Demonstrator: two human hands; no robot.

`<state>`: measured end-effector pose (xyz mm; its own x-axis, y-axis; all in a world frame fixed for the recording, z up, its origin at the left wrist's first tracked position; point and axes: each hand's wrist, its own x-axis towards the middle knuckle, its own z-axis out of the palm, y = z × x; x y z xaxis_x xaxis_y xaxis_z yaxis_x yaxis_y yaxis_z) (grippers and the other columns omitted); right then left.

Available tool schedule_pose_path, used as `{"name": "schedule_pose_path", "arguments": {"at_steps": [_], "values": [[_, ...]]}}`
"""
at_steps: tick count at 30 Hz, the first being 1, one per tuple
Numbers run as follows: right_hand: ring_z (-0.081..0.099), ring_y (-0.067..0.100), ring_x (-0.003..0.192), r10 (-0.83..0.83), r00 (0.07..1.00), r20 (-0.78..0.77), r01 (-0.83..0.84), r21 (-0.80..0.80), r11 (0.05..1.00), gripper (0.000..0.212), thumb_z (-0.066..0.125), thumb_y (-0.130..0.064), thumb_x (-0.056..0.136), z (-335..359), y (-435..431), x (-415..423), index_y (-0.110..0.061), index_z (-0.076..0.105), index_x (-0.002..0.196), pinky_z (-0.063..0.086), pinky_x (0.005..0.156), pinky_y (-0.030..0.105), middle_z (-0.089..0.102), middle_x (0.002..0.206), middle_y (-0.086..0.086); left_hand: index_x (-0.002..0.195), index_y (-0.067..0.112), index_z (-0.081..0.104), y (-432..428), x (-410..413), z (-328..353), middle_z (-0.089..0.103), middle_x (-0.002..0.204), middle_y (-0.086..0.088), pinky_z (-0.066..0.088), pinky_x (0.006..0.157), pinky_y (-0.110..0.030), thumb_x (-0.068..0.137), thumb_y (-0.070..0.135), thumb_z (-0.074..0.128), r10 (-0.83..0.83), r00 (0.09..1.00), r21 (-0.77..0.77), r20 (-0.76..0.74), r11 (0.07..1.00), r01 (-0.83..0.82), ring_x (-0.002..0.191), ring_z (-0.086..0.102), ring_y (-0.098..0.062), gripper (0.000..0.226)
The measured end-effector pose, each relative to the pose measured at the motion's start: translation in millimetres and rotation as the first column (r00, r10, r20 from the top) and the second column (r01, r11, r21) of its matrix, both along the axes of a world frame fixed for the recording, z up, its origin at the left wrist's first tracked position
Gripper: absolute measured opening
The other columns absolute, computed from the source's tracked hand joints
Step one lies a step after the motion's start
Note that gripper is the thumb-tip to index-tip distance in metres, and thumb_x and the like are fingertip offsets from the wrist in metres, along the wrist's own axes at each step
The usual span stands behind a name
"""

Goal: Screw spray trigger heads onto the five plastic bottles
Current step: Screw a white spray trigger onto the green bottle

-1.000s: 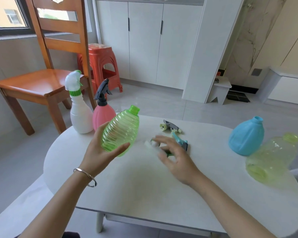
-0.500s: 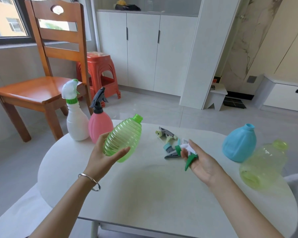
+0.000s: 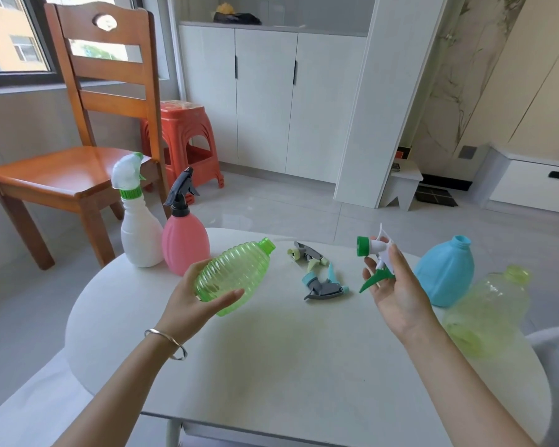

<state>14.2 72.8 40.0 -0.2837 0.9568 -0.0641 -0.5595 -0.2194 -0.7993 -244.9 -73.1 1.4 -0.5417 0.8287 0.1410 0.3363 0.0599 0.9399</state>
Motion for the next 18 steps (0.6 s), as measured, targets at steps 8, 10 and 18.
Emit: {"name": "schedule_pose_path", "arguments": {"at_steps": [8, 10, 18], "values": [[0.058, 0.010, 0.094, 0.017, 0.999, 0.050, -0.017, -0.009, 1.000, 0.018, 0.048, -0.028, 0.093, -1.2, -1.6, -1.5, -0.026, 0.062, 0.105, 0.044, 0.081, 0.024, 0.061, 0.108, -0.008, 0.112, 0.043, 0.049, -0.1, 0.3, 0.8, 0.060, 0.112, 0.016, 0.047, 0.075, -0.016, 0.043, 0.062, 0.074, -0.078, 0.997, -0.004, 0.001, 0.997, 0.078, 0.097, 0.064, -0.007, 0.076], [0.061, 0.014, 0.095, 0.063, 0.990, 0.123, -0.064, 0.003, 0.998, 0.024, 0.052, -0.031, 0.089, -2.2, -3.4, -2.2, -0.023, 0.064, 0.109, 0.048, 0.079, 0.027, 0.063, 0.113, -0.002, 0.108, 0.049, 0.048, 0.0, 1.1, 2.2, 0.059, 0.113, 0.017, 0.047, 0.078, -0.016, 0.043, 0.062, 0.075, -0.126, 0.992, -0.024, 0.006, 0.992, 0.126, 0.097, 0.063, -0.004, 0.071], [0.065, 0.024, 0.076, 0.170, 0.928, 0.330, -0.222, 0.127, 0.967, 0.024, 0.056, -0.031, 0.087, -3.4, -29.2, -27.3, -0.022, 0.068, 0.105, 0.054, 0.058, 0.022, 0.067, 0.096, 0.006, 0.117, 0.028, 0.058, 5.7, 20.0, 0.3, 0.069, 0.115, -0.001, 0.056, 0.085, -0.033, 0.041, 0.070, 0.077, -0.244, 0.903, 0.013, 0.354, 0.967, 0.256, 0.102, 0.067, -0.018, 0.089]]}}
